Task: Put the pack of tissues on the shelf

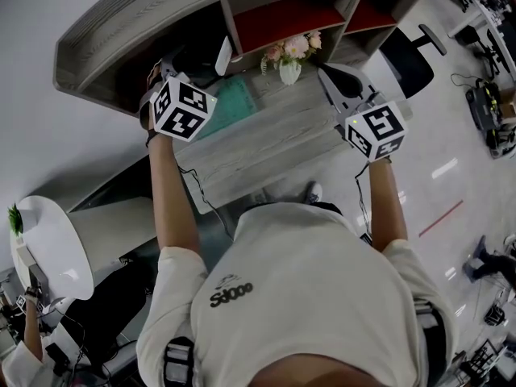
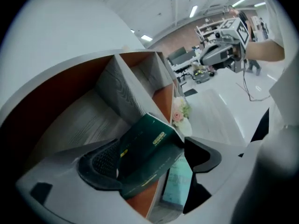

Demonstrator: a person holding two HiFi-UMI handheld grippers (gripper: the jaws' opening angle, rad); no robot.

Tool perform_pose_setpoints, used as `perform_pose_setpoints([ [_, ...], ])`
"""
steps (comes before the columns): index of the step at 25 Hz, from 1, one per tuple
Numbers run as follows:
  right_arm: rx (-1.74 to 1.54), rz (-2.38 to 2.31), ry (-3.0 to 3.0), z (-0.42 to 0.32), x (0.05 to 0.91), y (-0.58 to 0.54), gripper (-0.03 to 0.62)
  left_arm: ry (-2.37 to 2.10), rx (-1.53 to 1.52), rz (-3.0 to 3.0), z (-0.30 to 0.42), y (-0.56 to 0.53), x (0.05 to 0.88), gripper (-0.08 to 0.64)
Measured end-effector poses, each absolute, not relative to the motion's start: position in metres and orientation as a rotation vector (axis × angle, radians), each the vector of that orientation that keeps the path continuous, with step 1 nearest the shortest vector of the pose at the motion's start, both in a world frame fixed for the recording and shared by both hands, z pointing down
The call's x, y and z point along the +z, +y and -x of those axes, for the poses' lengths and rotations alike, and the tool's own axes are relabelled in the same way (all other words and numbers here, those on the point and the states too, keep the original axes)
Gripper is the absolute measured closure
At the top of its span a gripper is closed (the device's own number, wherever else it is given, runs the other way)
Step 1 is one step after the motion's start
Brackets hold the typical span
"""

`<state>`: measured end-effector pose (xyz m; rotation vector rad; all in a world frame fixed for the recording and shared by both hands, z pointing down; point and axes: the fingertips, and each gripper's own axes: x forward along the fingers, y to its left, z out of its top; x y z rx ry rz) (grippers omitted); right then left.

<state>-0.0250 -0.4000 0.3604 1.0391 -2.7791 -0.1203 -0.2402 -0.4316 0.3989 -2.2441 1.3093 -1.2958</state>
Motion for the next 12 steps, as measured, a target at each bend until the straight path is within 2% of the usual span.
perform_pose_setpoints([
  [2, -0.121, -1.038, -2.780, 0.027, 0.361, -0.401, 0.589, 1.365, -1.235, 2.284, 0.241, -0.437, 0.399, 0.160],
  [12, -0.114, -1.071, -2.754, 0.021, 0.365, -0.410, 0.589, 1.589, -1.154, 2.219, 0.244, -0.481, 0.396, 0.176],
])
